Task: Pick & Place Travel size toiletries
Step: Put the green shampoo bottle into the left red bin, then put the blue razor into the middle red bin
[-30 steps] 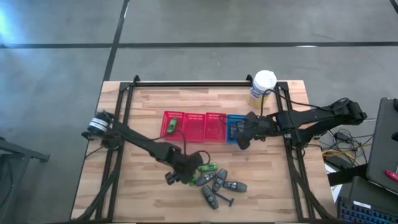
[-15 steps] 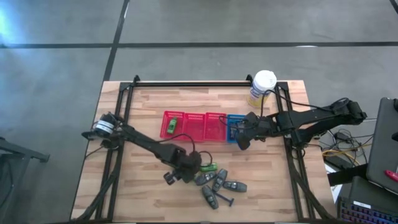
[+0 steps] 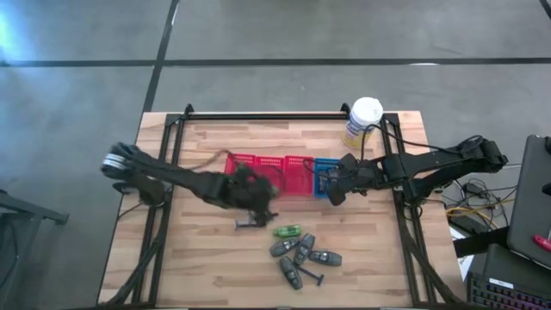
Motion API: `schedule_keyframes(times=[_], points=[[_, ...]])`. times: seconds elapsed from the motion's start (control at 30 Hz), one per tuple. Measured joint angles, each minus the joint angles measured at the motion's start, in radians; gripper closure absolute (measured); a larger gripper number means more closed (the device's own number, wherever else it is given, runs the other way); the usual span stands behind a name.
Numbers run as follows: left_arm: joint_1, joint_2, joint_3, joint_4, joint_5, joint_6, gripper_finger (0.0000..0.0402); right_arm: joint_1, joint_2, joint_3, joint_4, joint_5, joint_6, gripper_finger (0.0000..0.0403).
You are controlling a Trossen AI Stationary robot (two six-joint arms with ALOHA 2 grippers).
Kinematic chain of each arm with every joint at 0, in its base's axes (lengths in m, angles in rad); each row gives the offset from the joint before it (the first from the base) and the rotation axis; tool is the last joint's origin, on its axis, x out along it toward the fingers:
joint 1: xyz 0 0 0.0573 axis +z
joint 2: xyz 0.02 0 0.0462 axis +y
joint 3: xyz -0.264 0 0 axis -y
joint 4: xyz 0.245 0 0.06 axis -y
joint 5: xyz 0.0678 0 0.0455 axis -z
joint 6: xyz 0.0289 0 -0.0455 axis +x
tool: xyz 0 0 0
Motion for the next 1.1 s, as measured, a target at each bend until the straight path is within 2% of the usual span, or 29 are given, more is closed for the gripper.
schedule_keyframes(times=[0.13,0.23,0.33,0.47,0.57,0.67,0.8,0.97,1.03,1.1], points=[[0.061,-0.176,-0.168,0.027,-0.110,-0.310,0.0277,0.000,0.000,0.000,-0.001,0.021,0.012,0.0039],[0.144,-0.285,-0.310,0.091,-0.132,-0.433,0.0278,0.000,0.000,0.000,0.000,0.031,0.012,0.0039],[0.241,-0.329,-0.444,0.168,-0.069,-0.510,0.0275,0.000,0.000,0.000,0.002,0.050,0.013,0.0039],[0.342,-0.319,-0.573,0.303,-0.002,-0.516,0.0264,0.000,0.000,0.000,0.004,0.052,0.011,0.0039],[0.400,-0.298,-0.624,0.328,0.062,-0.525,0.0245,0.000,0.000,0.000,0.004,0.052,0.012,0.0039],[0.413,-0.298,-0.637,0.336,0.132,-0.534,0.0220,0.000,0.000,0.000,0.005,0.052,0.012,0.0039],[0.412,-0.321,-0.609,0.337,0.127,-0.487,0.0185,0.000,0.000,0.000,0.005,0.051,0.012,0.0039],[0.407,-0.365,-0.509,0.317,0.106,-0.341,0.0158,0.000,0.000,0.000,0.005,0.049,0.010,0.0039],[0.388,-0.378,-0.465,0.361,0.182,-0.157,0.0156,0.000,0.000,0.000,0.005,0.049,0.009,0.0039],[0.340,-0.383,-0.421,0.429,0.324,0.075,0.0158,0.000,0.000,0.000,0.005,0.049,0.003,0.0039]])
